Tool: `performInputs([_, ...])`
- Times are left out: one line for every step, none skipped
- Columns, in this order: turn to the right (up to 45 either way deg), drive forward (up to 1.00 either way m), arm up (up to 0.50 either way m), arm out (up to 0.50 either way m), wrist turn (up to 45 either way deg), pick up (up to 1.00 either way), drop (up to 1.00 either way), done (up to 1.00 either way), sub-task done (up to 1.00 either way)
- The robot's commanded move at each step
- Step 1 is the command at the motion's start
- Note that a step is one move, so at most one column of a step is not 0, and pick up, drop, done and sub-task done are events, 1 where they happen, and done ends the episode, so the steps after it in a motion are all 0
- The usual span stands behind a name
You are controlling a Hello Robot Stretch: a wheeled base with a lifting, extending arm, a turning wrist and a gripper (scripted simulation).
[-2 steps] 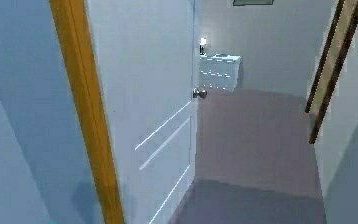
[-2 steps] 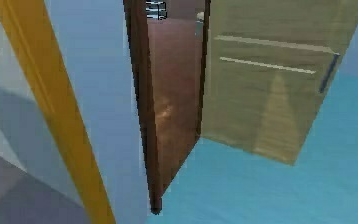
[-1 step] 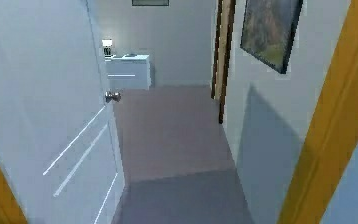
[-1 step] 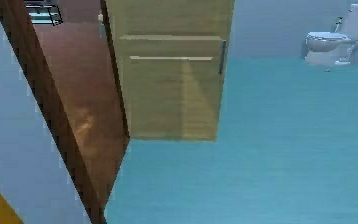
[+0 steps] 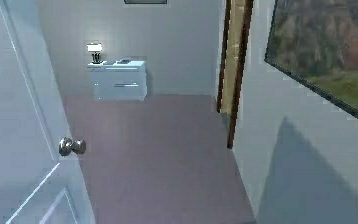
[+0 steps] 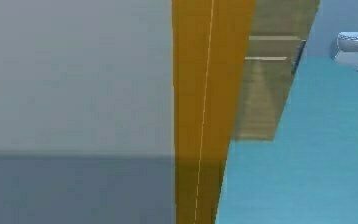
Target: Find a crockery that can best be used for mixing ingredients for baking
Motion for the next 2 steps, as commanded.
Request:
performInputs([3.0,0.0,0.0,0.0,0.0,0.0,0.0,0.0,0.0])
performInputs([0.0,1.0,0.0,0.0,0.0,0.0,0.0,0.0,0.0])
